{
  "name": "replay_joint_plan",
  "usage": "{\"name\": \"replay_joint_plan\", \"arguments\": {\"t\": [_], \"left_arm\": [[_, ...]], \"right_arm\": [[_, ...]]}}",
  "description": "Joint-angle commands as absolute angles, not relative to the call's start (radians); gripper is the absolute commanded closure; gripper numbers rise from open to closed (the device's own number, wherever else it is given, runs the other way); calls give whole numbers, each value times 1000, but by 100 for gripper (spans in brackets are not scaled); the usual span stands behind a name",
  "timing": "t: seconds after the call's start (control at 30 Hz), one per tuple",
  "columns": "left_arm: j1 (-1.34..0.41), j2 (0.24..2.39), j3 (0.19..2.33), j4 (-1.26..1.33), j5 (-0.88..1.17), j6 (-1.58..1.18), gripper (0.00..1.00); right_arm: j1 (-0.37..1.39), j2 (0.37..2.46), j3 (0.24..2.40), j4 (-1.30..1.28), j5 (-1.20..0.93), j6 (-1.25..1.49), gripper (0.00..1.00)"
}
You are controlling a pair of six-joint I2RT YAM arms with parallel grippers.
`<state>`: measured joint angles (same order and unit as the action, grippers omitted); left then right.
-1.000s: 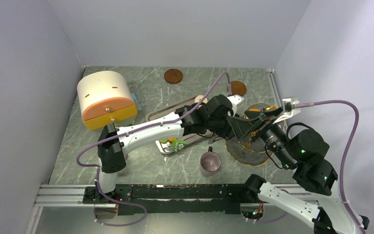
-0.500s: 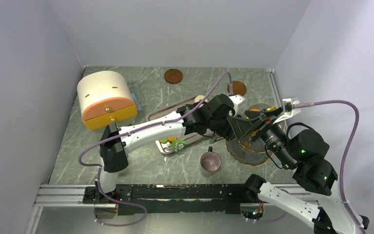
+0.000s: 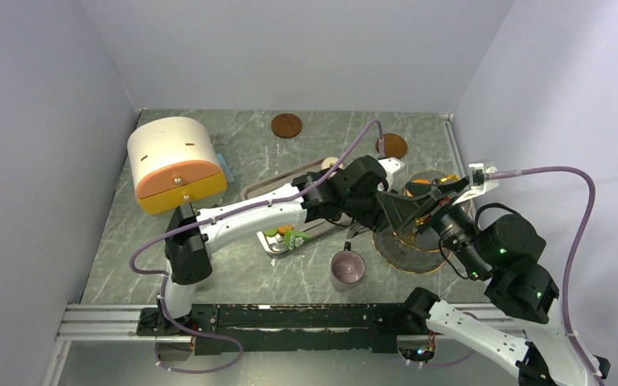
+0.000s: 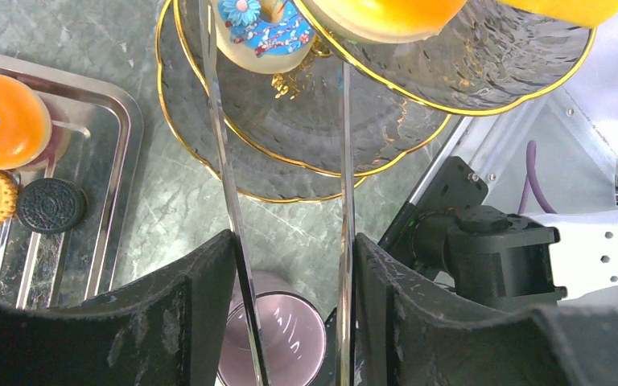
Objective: Serve the afternoon tea
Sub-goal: Place the desert on the desert table.
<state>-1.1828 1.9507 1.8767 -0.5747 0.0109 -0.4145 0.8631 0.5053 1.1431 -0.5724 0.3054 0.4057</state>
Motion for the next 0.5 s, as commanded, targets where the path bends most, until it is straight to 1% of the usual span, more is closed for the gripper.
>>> {"name": "replay_joint_plan", "arguments": {"t": [0.0,0.47], "left_arm": [[-1189,1915,1895,-554,-12,-407,42],[-1189,1828,1826,-546,-77,-409,44]], "right_arm": [[863,494,1139,-561,317,403,2],[863,499,1143,-562,319,399,2]]}}
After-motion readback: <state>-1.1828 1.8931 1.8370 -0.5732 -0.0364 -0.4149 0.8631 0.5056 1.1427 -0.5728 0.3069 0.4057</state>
